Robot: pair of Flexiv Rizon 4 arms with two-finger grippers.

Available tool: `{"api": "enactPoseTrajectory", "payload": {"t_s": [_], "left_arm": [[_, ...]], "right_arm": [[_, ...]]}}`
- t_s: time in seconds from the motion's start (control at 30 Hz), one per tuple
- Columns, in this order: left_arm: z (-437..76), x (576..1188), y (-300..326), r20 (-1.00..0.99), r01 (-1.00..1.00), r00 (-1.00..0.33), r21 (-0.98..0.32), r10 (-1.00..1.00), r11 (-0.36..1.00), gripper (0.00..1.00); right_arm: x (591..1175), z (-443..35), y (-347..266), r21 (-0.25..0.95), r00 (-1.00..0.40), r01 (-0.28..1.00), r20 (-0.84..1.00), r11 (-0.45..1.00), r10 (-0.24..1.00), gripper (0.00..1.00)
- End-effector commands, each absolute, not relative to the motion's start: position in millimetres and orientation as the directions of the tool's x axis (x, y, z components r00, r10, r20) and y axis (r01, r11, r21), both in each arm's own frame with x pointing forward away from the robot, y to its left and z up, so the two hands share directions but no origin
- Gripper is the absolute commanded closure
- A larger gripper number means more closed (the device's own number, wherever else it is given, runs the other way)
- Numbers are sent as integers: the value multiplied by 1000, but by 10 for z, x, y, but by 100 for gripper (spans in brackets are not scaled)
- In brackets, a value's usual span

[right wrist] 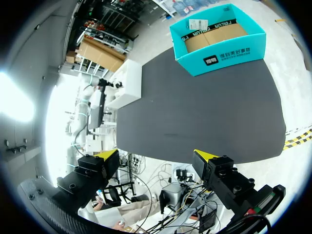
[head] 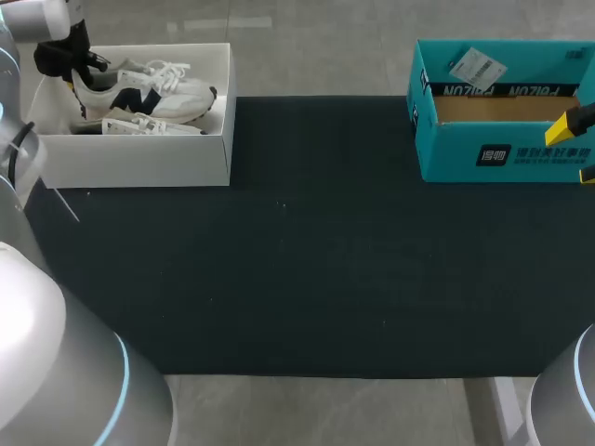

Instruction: Take the shoe out of the shoebox, open the shoe tongue, remove and reinsert the insole, then place the shoe into the shoebox

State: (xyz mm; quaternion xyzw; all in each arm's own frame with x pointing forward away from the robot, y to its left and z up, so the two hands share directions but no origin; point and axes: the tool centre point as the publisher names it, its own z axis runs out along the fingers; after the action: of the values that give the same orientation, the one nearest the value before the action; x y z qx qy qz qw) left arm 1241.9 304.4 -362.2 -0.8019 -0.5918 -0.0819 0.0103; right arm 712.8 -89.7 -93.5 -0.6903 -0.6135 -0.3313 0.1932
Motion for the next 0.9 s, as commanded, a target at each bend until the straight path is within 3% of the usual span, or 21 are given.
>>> {"api": "enactPoseTrajectory", "payload": {"t_s": [0.03,0.4,0.9], "left_arm": [[-3748,12674,3127,115,959,266,66,957,-274,100],[-3449,12686,3129,82,973,191,116,978,-199,100],[-3814,12680,3063,107,980,187,44,976,-193,100]], "right_arm": [[7150,-937,-896,136,29,976,694,-170,720,0],[7150,-937,-896,136,29,976,694,-170,720,0],[7150,-937,-896,136,29,976,694,-170,720,0]]}}
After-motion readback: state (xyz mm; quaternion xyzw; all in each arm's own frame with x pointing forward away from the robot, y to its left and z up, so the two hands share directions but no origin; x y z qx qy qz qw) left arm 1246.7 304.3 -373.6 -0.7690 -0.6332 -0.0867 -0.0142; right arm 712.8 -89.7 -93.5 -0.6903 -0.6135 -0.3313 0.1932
